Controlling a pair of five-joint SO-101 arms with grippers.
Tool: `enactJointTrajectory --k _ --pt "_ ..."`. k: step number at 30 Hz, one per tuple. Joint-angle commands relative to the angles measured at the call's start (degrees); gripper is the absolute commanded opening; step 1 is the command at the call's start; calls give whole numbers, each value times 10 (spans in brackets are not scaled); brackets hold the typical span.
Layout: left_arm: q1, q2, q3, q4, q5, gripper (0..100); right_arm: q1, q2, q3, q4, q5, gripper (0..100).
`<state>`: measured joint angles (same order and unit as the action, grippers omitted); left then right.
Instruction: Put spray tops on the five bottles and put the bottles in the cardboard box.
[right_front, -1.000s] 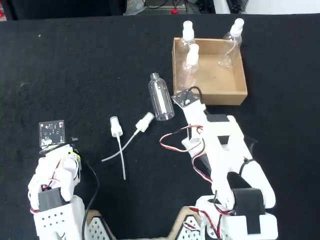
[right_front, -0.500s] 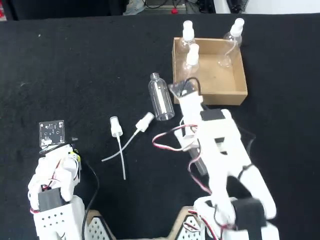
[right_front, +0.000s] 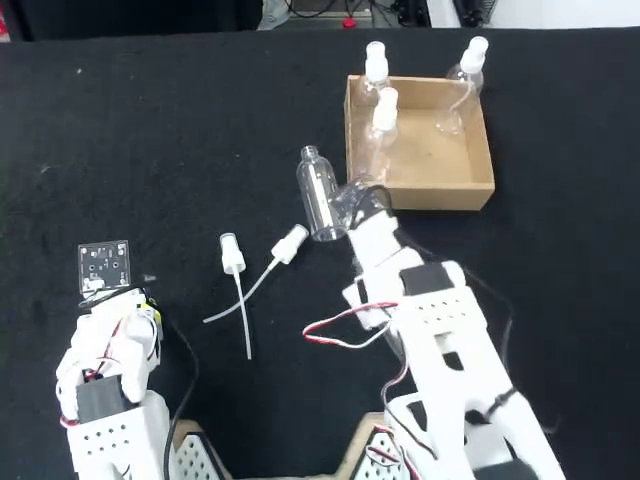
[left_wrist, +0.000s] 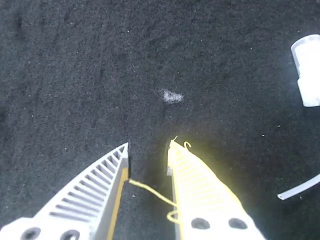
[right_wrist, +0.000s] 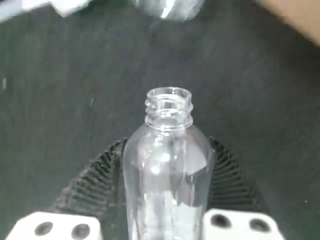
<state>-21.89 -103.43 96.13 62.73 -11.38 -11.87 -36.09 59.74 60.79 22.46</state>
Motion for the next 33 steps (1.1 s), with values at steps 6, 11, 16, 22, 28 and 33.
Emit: enactJointTrajectory --k 6,11,16,22,28,33 --pt "-3 -2 13 3 -4 130 -9 196 -175 113 44 302" --pt "-3 -2 13 3 -4 130 -8 238 -246 151 40 325" --pt "-3 -2 13 3 -4 130 -8 275 -335 251 44 325" --pt "-3 -2 13 3 -4 130 -17 367 -431 315 68 325" --pt "-3 -2 13 3 -4 130 -18 442 -463 319 63 302" --pt "-3 -2 13 3 -4 130 -18 466 -464 319 37 283"
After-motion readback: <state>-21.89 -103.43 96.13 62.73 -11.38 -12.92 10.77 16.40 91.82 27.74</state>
